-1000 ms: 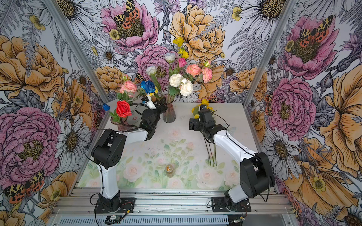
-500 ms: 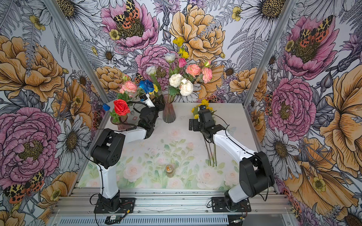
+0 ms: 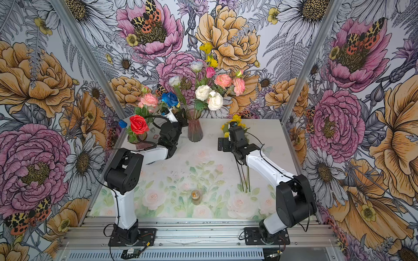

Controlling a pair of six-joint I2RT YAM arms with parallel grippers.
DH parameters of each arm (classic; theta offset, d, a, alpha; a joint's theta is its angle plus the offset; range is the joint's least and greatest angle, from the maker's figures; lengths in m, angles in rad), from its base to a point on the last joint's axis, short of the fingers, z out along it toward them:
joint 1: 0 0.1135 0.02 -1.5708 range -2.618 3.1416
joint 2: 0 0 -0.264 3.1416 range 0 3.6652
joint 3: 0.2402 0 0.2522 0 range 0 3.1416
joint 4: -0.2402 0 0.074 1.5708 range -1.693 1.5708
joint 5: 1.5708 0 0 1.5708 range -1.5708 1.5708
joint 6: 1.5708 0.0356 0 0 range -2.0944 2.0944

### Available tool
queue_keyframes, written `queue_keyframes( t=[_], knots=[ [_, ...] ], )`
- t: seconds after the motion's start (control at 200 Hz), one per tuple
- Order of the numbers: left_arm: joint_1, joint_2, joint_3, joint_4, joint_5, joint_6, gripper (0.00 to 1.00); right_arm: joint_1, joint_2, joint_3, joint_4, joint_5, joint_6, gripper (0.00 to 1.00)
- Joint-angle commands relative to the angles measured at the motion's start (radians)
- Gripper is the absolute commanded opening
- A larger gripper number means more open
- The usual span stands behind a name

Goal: Pick out yellow flowers from the vase
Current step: Pick up the flower from the vase.

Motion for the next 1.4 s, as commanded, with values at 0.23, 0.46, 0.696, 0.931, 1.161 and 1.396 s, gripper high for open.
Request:
queue_keyframes(
  t=[0.23, 0.46, 0.696, 0.931, 1.161, 1.396],
  knots=[
    [-0.034, -0.063, 0.007, -0.075, 0.062, 0.085, 0.00, -0.006, -0.002, 0.010, 0.004, -0.021, 0.017, 0.97],
    [-0.088, -0.129, 0.076, -0.237, 0.024, 0.249, 0.00, -0.005, -0.020, 0.004, 0.004, -0.031, 0.017, 0.97],
    [-0.126, -0.157, 0.209, -0.475, -0.056, 0.383, 0.00, -0.004, -0.036, 0.001, 0.007, -0.044, 0.016, 0.97],
    [-0.131, -0.175, 0.338, -0.684, -0.110, 0.442, 0.00, -0.004, -0.055, -0.010, 0.019, -0.061, 0.018, 0.97],
    [-0.127, -0.175, 0.503, -0.906, -0.154, 0.462, 0.00, -0.005, -0.061, -0.015, 0.030, -0.078, 0.018, 0.97],
    [-0.125, -0.211, 0.643, -1.093, -0.171, 0.454, 0.00, -0.002, -0.069, -0.022, 0.045, -0.108, 0.022, 0.97]
  ],
)
